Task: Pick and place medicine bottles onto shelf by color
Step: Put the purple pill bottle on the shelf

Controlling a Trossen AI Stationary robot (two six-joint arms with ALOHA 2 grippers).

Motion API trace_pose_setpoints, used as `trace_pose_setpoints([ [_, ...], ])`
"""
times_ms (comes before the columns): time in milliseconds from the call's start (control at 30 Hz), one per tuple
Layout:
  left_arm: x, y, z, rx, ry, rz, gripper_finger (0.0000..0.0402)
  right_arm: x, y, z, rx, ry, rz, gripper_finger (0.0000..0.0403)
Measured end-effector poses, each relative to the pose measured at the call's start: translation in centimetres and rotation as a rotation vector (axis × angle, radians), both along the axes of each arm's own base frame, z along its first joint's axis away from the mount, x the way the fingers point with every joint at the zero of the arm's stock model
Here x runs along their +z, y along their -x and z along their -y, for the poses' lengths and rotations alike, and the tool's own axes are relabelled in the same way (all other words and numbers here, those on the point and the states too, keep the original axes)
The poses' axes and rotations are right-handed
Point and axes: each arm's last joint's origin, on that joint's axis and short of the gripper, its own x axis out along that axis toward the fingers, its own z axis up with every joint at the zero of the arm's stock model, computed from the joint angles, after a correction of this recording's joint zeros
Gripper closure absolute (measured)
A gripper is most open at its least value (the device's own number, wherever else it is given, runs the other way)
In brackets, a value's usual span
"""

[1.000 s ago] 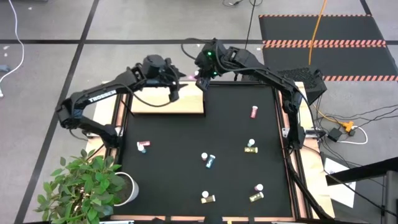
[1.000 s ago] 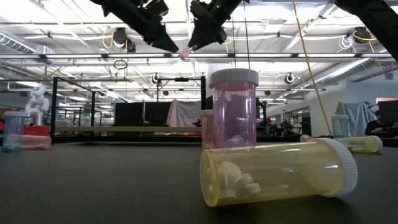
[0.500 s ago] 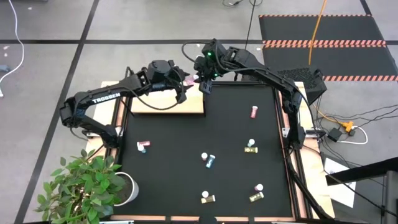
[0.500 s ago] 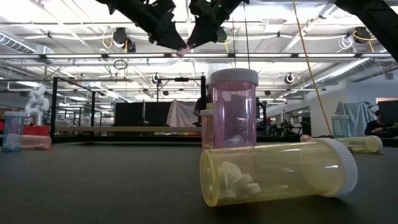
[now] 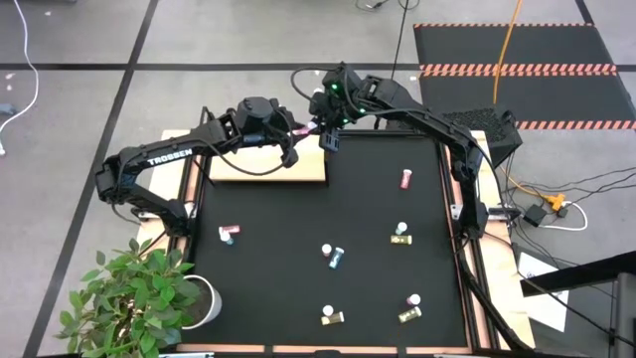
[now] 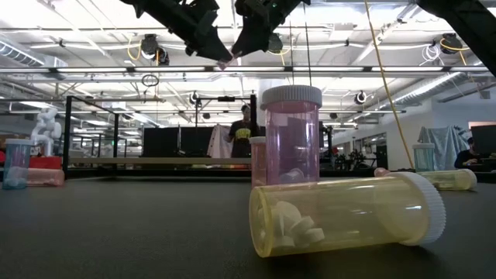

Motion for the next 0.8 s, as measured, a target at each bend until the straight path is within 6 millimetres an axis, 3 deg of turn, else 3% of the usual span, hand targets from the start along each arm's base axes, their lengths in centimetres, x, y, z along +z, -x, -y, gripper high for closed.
trace_pose_setpoints([
  [200,0.2,-0.1,0.0,-0.008,-0.005,0.020,0.0302,0.5,0.2,-0.1,0.003,0.013,0.015,0.0270],
  [300,0.4,-0.1,-0.1,-0.004,-0.007,0.043,0.0295,1.9,1.1,-0.2,-0.016,0.021,0.066,0.0244],
  [533,1.9,-0.4,-0.5,0.025,-0.023,0.208,0.0292,7.8,6.7,0.5,-0.134,0.059,0.255,0.0171],
  [633,2.9,-0.4,-0.9,0.058,0.003,0.338,0.0291,7.9,8.9,0.4,-0.190,0.009,0.248,0.0155],
  [800,4.4,-0.1,-1.7,0.114,0.117,0.573,0.0291,5.3,10.9,-1.1,-0.196,0.002,0.353,0.0150],
])
